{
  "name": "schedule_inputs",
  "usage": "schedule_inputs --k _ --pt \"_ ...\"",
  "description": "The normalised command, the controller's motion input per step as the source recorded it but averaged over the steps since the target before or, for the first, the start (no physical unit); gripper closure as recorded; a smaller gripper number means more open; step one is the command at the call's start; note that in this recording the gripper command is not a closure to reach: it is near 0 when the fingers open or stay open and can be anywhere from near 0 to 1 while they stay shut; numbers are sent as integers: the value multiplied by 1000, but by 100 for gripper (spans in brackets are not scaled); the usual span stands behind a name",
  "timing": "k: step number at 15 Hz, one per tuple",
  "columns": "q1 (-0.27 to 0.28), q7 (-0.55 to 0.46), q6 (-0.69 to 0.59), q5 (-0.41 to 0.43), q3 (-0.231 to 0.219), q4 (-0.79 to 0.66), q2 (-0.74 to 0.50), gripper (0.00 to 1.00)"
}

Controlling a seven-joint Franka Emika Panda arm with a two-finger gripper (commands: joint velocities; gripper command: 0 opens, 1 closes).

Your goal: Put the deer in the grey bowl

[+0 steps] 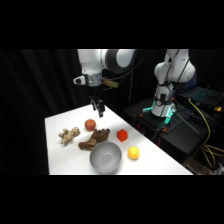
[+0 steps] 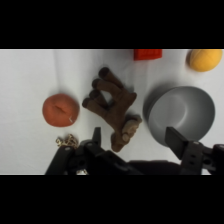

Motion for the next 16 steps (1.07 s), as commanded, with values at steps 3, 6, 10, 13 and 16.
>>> schedule_inputs --k 3,6,10,13,16 --pt "-162 -331 274 327 15 283 520 0" --pt "-125 -217 148 320 128 217 396 0" --pt "-94 -142 58 265 179 99 198 0" --pt "-56 -76 95 167 125 72 135 0" --pt "-107 -101 176 188 95 74 189 0"
